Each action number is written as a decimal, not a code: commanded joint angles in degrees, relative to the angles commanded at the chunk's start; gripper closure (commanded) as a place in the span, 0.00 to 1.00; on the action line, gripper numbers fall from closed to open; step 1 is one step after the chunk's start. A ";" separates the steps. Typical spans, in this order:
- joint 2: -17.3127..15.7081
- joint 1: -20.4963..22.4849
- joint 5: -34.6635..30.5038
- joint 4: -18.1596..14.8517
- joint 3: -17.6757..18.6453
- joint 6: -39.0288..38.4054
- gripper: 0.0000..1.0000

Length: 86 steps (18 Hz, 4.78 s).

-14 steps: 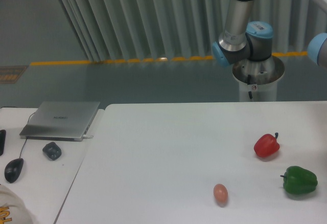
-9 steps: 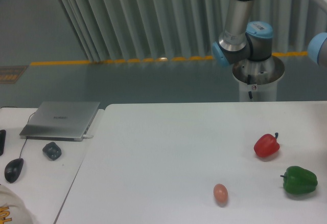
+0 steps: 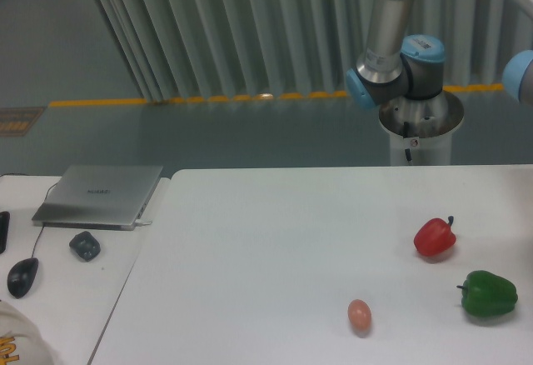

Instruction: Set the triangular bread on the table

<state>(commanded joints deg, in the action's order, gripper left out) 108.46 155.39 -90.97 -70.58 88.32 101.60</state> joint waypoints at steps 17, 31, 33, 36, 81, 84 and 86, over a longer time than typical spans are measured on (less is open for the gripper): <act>-1.32 12.48 0.09 0.97 5.09 9.67 0.00; 0.53 15.91 0.53 1.93 6.95 9.59 0.16; 0.97 15.65 0.53 2.02 7.21 9.67 0.25; 1.23 15.47 0.62 2.11 7.74 9.85 0.41; -3.79 -6.59 -0.88 1.49 1.87 -14.07 0.00; -1.76 -6.06 -2.98 0.01 -2.18 -10.11 0.00; -1.41 -4.92 -2.99 -1.23 -2.63 -7.92 0.00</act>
<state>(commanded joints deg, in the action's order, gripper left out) 107.05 150.46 -93.96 -71.80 85.69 93.68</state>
